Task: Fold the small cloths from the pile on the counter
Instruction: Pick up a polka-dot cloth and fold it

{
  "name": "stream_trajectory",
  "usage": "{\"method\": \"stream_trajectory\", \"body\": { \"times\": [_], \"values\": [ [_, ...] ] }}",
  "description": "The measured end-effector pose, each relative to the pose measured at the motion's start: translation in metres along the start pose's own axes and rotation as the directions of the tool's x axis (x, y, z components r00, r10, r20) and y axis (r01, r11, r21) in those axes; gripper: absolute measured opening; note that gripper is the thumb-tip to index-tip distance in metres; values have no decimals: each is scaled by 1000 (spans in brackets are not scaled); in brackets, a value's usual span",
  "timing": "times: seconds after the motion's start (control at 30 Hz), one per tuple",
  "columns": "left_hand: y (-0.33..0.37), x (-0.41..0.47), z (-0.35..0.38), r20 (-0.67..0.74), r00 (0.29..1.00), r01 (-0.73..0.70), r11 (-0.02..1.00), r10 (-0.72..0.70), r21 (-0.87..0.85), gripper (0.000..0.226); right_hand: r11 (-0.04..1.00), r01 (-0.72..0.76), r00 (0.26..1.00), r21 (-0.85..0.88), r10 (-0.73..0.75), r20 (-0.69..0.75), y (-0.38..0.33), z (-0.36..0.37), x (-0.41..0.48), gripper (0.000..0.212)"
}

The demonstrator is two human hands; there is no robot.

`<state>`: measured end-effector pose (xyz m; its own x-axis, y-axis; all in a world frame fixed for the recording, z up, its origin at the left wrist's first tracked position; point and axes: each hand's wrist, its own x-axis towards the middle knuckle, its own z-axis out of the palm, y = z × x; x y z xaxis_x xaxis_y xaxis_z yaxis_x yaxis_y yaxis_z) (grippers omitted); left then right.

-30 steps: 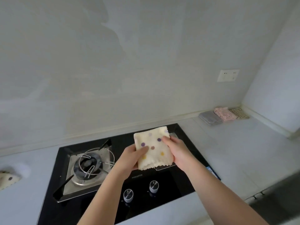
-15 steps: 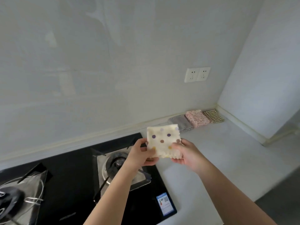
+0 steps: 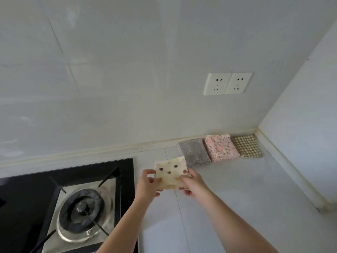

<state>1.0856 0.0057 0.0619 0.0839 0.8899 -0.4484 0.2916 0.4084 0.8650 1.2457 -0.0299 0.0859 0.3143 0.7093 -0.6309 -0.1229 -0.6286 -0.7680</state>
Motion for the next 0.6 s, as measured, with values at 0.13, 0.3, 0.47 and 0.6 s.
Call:
{"method": "stream_trajectory", "body": {
  "times": [0.13, 0.3, 0.47, 0.6],
  "values": [
    [5, 40, 12, -159, 987, 49, 979, -17, 199, 43, 999, -3, 997, -52, 7, 81, -20, -5, 57, 39],
    [-19, 51, 27, -230, 943, -9, 707, 241, 707, 50, 506, 282, 892, -815, -452, 28, 10, -6, 77, 41],
    [-25, 70, 40, -5, 939, -137, 388, 344, 911, 56, -24, 551, 609, -834, -673, 421, 19, 8, 108, 52],
    [-27, 88, 30, 41, 961, -130, 317, 274, 939, 71, -108, 530, 722, -841, -463, 515, 14, 20, 121, 62]
  ]
}}
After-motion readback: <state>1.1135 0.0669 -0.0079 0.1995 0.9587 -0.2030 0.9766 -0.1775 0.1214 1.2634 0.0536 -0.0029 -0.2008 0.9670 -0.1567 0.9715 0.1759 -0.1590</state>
